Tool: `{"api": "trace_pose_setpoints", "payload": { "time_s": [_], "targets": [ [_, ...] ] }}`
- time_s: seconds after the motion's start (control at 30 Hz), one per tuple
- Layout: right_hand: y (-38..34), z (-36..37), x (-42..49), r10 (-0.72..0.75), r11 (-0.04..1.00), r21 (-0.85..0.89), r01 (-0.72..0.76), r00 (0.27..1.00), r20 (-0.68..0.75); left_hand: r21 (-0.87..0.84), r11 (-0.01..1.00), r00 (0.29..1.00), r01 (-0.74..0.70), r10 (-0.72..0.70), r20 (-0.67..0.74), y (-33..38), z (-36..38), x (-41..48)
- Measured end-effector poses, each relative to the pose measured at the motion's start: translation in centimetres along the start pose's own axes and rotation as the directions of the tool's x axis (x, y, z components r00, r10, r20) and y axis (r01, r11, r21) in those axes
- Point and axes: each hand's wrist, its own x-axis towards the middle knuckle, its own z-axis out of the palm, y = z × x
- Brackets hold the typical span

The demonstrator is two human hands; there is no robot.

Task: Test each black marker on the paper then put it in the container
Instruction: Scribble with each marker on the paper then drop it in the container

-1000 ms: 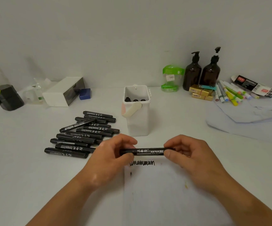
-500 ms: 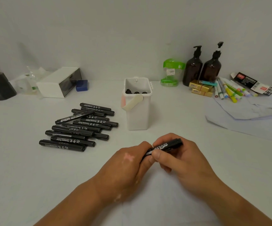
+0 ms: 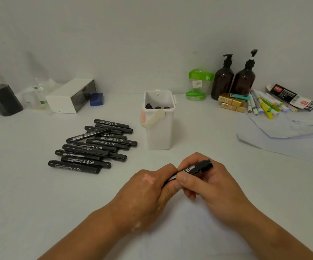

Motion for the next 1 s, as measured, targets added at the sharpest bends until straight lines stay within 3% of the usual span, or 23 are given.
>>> {"api": "trace_pose_setpoints", "payload": {
  "time_s": [0.33, 0.47, 0.67, 0.77, 0.87, 1.0],
  "targets": [
    [0.2, -0.3, 0.0, -0.006, 0.998, 0.061, 0.004, 0.999, 0.039, -0.064, 0.997, 0.997, 0.052, -0.048, 0.065, 0.1, -0.1, -0.1],
    [-0.1, -0.5, -0.1, -0.048, 0.999, 0.011, 0.048, 0.998, 0.035, -0.051, 0.998, 0.998, 0.03, -0.027, 0.055, 0.3, -0.1, -0.2],
    [0.1, -0.2, -0.1, -0.085, 0.995, -0.065, 0.082, 0.996, -0.04, 0.045, 0.999, 1.0, 0.011, -0.01, -0.026, 0.1, 0.7, 0.3],
    [0.1, -0.8, 0.4, -0.143, 0.989, -0.064, 0.132, 0.968, -0.207, 0.109, 0.985, 0.99, 0.134, -0.129, -0.051, -1.3, 1.1, -0.2],
    [0.1, -2.5, 0.8, -0.053, 0.978, 0.163, 0.129, 0.913, -0.405, 0.133, 0.96, 0.968, 0.247, -0.238, -0.08, -2.7, 0.8, -0.6],
    [0.4, -3.7, 0.8, 0.071, 0.982, 0.186, -0.009, 0.94, -0.332, 0.2, 0.939, 0.957, 0.279, -0.29, 0.027, -3.3, 0.8, -0.7]
  ]
}}
